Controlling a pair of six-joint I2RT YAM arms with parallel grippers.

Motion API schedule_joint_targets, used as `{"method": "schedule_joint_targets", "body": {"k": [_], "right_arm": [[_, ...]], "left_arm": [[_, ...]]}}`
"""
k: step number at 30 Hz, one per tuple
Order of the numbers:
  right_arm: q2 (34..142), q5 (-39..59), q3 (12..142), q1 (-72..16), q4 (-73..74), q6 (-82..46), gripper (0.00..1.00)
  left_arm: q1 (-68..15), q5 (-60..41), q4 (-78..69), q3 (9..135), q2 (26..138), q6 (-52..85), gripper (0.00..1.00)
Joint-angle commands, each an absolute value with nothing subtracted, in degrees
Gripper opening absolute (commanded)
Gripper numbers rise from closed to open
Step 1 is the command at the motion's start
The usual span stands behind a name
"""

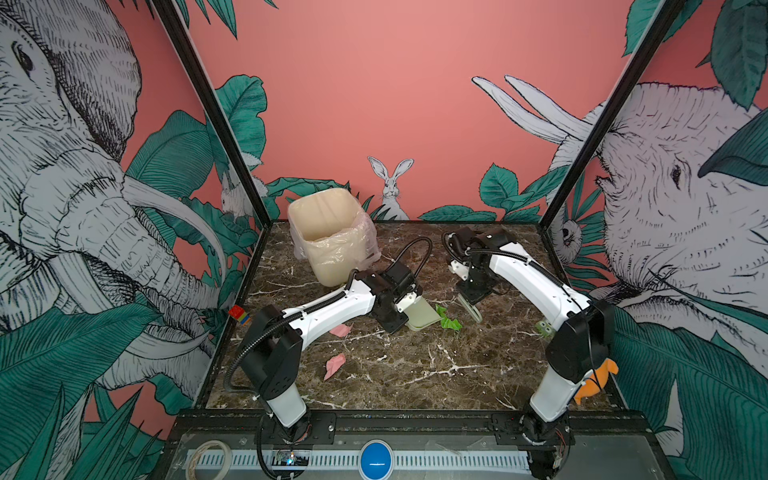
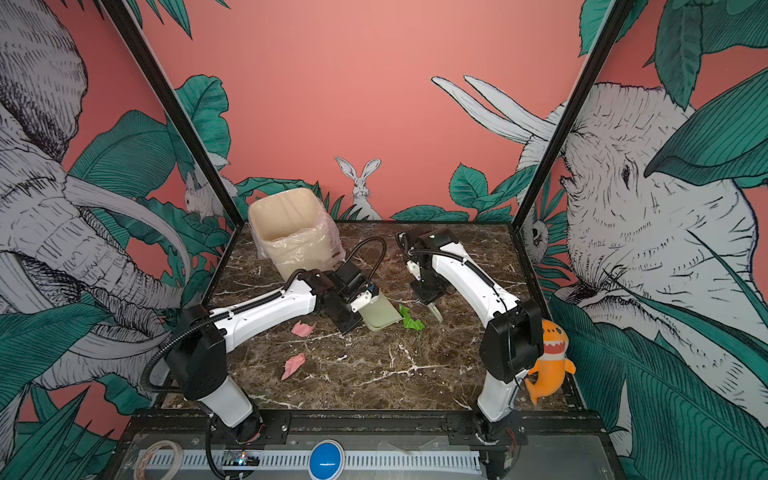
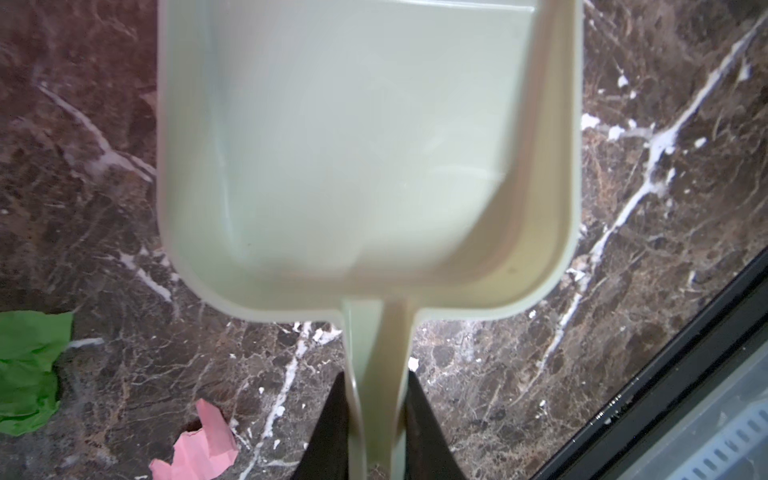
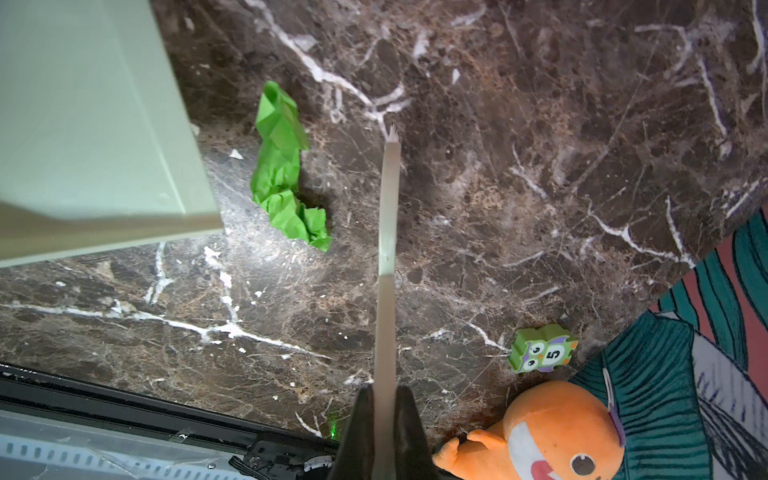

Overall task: Sweep away the paper scraps from the table
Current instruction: 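Place the dustpan by another green scrap with the left while the right brush follows, then sweep the green crumpled scrap into the dustpan with the right brush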

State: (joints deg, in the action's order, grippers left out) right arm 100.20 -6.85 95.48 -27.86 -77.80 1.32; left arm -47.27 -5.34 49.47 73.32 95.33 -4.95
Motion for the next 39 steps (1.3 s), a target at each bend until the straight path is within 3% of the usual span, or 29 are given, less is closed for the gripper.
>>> {"method": "schedule_joint_targets", "body": {"k": [1,13,39], "right_arm": [[98.42,-6.96,95.62,-26.59,-80.75,2.58,0.00],[101.48,-3.37,97.37,-26.37,-80.29,1.69,0.00],[106.43,-2.22,102.39,-27.50,-80.74,1.58,0.00]], "left_arm": [[-48.47,-6.81,50.86,72.07,92.55,-4.96,0.15],[-54.66,-3.82,47.81,68.22,94.06,-5.98,0.15],[-54.84,-0.80,38.63,64.26,96.24,-7.38,0.14]]}}
